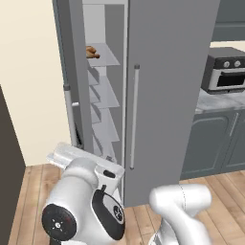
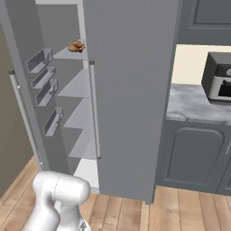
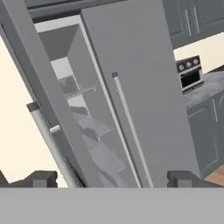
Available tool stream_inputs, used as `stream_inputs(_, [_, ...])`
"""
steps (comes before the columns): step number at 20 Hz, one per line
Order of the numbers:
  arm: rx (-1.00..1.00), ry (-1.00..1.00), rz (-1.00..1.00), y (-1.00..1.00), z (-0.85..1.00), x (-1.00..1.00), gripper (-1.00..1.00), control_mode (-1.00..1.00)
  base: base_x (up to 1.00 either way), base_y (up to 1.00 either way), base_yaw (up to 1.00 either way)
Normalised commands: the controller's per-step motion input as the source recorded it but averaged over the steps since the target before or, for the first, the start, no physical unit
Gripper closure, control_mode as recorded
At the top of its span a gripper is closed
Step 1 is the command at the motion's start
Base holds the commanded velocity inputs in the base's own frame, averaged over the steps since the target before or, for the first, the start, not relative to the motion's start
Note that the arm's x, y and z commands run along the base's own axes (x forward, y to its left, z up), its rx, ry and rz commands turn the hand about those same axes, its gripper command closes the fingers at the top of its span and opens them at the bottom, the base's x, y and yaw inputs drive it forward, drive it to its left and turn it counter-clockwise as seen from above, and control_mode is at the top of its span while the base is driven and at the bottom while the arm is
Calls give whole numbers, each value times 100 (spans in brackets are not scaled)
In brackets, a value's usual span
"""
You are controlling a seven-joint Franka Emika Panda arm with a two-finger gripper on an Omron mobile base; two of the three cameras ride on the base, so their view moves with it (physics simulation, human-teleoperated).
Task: There's a chicken drumstick in the fridge that needs to be moved to the freezer for freezing. Pick up the chicken drumstick from the fridge, place it on any shelf in the freezer, and close the fridge and freezer doors when done.
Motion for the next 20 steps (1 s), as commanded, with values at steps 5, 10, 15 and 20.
stream_inputs(5, [-7,-16,-12,95,-63,42,-100,-100,0,0,0])
stream_inputs(10, [-6,-3,-20,57,-37,78,-100,-100,0,0,0])
stream_inputs(15, [-4,1,-18,32,-22,75,-100,-100,0,0,0])
stream_inputs(20, [-4,0,-12,21,-33,67,-100,-100,0,0,0])
